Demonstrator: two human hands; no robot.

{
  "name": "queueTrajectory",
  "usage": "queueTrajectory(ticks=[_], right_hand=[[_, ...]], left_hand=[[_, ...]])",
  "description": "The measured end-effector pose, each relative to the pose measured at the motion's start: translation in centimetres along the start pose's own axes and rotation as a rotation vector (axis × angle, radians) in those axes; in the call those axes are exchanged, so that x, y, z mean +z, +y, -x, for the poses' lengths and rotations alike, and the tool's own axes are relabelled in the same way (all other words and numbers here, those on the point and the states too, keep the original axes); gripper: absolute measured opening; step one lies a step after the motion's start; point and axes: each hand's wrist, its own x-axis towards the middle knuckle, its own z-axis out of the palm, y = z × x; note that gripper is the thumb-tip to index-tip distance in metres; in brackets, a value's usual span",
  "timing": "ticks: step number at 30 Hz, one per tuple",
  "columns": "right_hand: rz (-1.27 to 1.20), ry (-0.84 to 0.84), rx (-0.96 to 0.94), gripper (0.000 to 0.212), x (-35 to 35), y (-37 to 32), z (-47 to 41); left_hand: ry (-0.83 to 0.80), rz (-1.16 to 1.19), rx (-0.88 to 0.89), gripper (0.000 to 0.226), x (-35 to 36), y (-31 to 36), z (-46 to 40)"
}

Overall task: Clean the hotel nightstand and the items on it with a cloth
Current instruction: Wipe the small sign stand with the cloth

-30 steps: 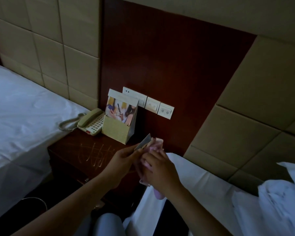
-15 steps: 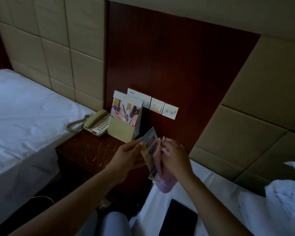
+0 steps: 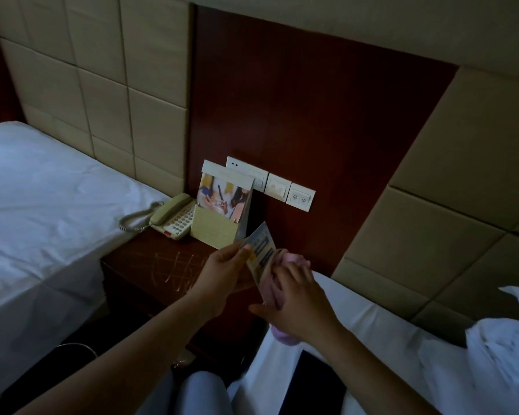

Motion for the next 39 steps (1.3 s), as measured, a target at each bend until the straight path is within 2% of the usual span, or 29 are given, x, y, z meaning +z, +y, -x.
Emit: queueTrajectory(ticks=[5,6,10,13,15,17,19,21,23,25,26,29,32,36,39], right_hand=[[0.028,0.076,-0.165,0.026,-0.8,1.2,0.9],[0.061,0.066,-0.162,0.022,-1.0,2.0,0.5],[0.137,0.109,-0.012,0.030,-1.6,2.9,-0.6],[0.414,0.026,-0.369,0.035,-1.3,0.6,0.0],[0.405,-0.075,-0.496,0.025,-0.9,0.1,0.8],[0.323,-0.129,-0.355,0.021,-1.0,1.2,0.6],[0.225,-0.082,-0.092,0.031,-1.4,3.2,-0.5],[0.201,-0.062,0.010,0.032,-2.1,3.6,-0.9],[0.339,-0.049,-0.143,0.025,-1.8,2.8,-0.8],[0.418,-0.129,-0.339,0.031,-0.6,1.9,0.1],[0.412,-0.160,-0.374,0.033,0.1,1.8,0.5],[0.437,-0.149,-0.316,0.026,1.6,2.2,1.0],[0.385,-0.055,-0.191,0.018,1.3,0.2,1.5],[0.394,0.081,-0.169,0.032,1.3,-2.5,2.1],[0.340,-0.044,-0.135,0.046,2.2,-1.8,1.7]], left_hand=[[-0.007,0.013,-0.030,0.029,-0.6,-0.1,0.1],[-0.010,0.014,-0.034,0.028,-0.6,-0.1,0.2],[-0.014,0.006,-0.024,0.029,0.1,0.2,0.2],[0.002,0.004,-0.001,0.030,0.1,0.7,-0.1],[0.006,-0.006,0.012,0.030,-0.1,0.9,-0.2],[-0.017,-0.019,0.013,0.029,0.0,1.0,0.0],[-0.041,-0.055,0.016,0.030,0.3,1.0,0.1],[-0.053,-0.083,0.027,0.030,0.5,0.8,0.2],[-0.047,-0.088,0.042,0.030,0.5,1.0,0.1],[-0.040,-0.100,0.046,0.029,0.2,1.1,0.0],[-0.037,-0.110,0.040,0.028,0.0,1.0,0.0],[-0.043,-0.131,0.033,0.026,-0.1,0.3,0.2],[-0.041,-0.134,0.071,0.024,0.3,0.0,0.0],[-0.022,-0.206,0.144,0.026,1.0,0.1,-0.4],[-0.029,-0.208,0.151,0.025,1.3,0.2,-0.3]])
